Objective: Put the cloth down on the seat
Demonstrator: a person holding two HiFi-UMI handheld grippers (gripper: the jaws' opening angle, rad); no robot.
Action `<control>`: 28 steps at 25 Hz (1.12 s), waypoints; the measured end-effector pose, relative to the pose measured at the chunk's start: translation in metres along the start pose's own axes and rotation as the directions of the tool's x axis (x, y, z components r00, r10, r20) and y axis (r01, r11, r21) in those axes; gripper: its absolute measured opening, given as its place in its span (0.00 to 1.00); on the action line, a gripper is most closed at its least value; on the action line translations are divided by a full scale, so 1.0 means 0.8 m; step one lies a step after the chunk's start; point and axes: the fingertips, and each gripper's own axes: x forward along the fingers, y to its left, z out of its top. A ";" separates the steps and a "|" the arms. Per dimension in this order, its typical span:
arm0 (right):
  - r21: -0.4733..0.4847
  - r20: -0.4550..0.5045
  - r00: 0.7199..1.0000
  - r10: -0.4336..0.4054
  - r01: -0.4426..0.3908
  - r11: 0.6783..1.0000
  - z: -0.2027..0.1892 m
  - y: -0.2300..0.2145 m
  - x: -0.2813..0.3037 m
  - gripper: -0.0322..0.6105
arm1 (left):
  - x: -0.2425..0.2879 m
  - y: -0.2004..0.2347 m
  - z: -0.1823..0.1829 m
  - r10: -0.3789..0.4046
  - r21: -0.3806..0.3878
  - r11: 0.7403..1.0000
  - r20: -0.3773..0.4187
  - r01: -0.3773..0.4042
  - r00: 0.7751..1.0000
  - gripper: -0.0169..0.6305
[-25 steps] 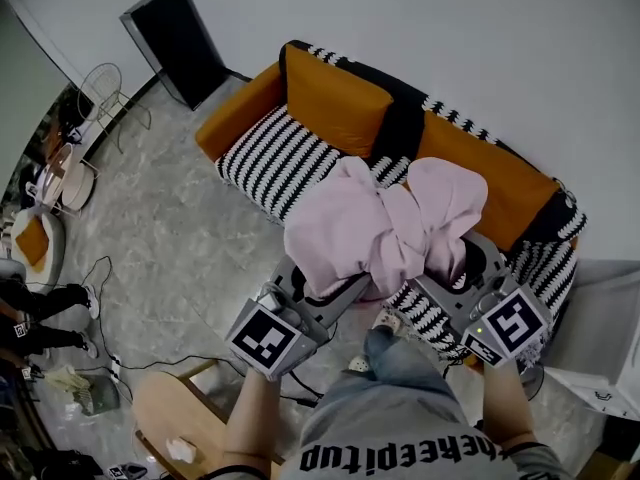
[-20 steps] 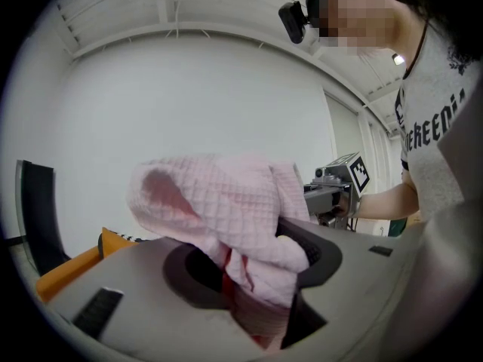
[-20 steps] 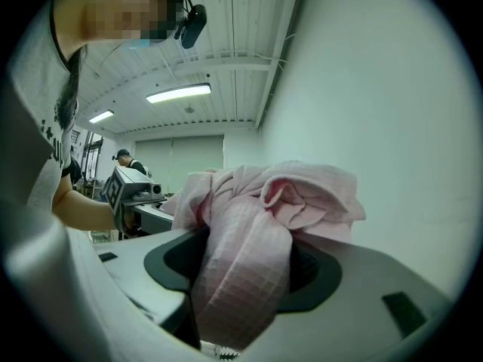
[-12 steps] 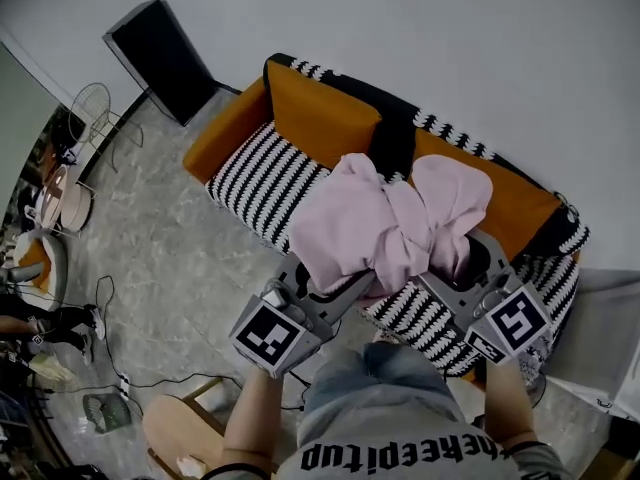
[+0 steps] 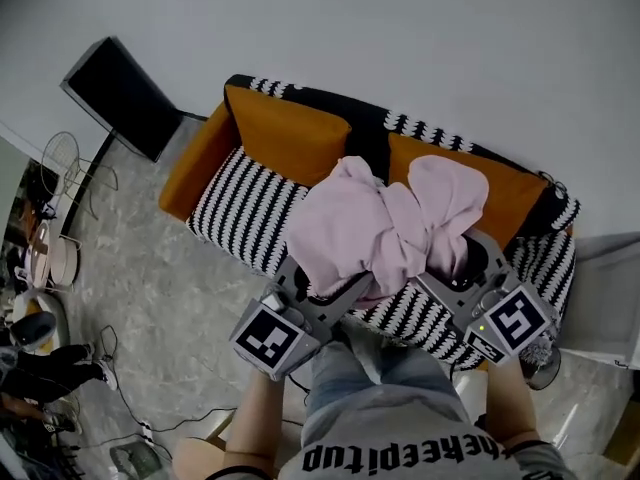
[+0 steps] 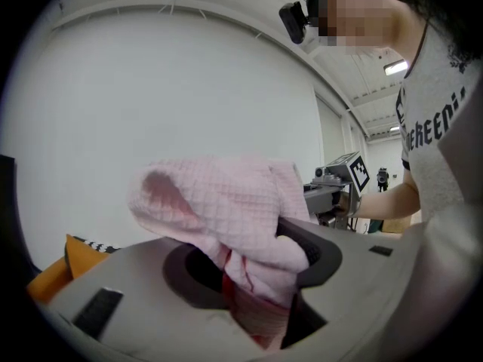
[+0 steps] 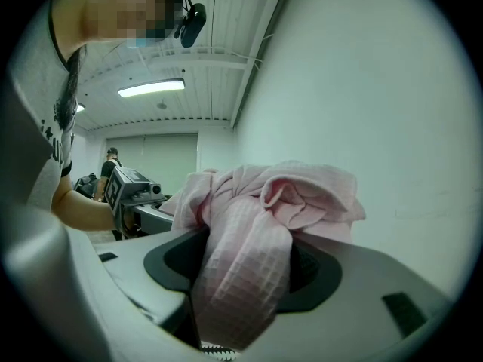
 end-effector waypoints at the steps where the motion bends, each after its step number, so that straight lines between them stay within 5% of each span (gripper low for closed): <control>1: 0.003 -0.003 1.000 -0.021 0.021 1.000 0.001 -0.003 0.005 0.47 | 0.002 0.007 0.001 -0.021 0.001 1.000 0.000 0.021 1.000 0.38; 16: 0.071 -0.048 0.968 -0.245 0.248 0.966 -0.001 -0.013 0.115 0.47 | 0.001 0.136 -0.008 -0.257 0.016 0.966 -0.055 0.259 0.965 0.38; 28: 0.141 -0.113 0.914 -0.389 0.402 0.905 -0.030 -0.016 0.156 0.47 | 0.011 0.187 -0.036 -0.423 -0.009 0.905 -0.122 0.425 0.898 0.38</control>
